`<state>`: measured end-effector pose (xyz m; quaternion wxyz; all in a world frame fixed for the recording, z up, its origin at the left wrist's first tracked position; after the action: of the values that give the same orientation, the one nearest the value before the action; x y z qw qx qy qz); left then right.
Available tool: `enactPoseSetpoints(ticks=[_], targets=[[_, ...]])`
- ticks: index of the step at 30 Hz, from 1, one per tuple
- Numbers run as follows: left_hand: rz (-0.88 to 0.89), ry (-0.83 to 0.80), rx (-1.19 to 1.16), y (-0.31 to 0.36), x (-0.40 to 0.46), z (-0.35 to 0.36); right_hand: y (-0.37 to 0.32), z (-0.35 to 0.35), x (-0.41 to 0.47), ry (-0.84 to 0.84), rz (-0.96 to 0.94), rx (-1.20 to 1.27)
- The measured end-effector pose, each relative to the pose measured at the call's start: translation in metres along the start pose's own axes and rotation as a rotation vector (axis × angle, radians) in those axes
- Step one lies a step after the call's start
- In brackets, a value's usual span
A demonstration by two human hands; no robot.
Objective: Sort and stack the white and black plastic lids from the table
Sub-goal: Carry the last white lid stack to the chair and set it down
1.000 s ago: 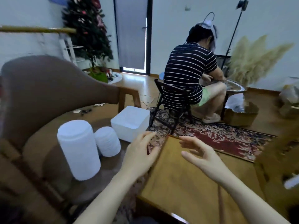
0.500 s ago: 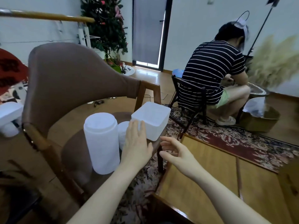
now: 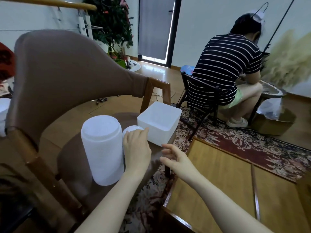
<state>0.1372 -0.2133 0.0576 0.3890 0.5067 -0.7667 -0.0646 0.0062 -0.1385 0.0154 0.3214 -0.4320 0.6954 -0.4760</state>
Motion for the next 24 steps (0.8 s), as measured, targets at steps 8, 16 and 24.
enactPoseSetpoints(ticks=[8, 16, 24], targets=[[-0.285, 0.237, -0.307, -0.017, 0.008, 0.007, -0.004, 0.021, 0.020, -0.026, -0.017, -0.024], [-0.707, 0.169, -0.581, -0.046, -0.002, 0.034, -0.007, 0.043, 0.035, -0.140, 0.013, 0.062], [-0.638, 0.129, -0.648, -0.036, -0.013, 0.038, -0.005, 0.047, 0.032, -0.168, 0.020, 0.226]])
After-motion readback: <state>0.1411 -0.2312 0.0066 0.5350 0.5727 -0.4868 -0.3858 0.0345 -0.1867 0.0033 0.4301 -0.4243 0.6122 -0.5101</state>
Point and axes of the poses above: each hand's wrist, its own x-axis towards the middle knuckle, its own z-axis out of the palm, y = z × x, the point moved 5 cm from there along x, towards the middle knuckle, and after that the axes turned 9 degrees about y, right-handed, at the moved point
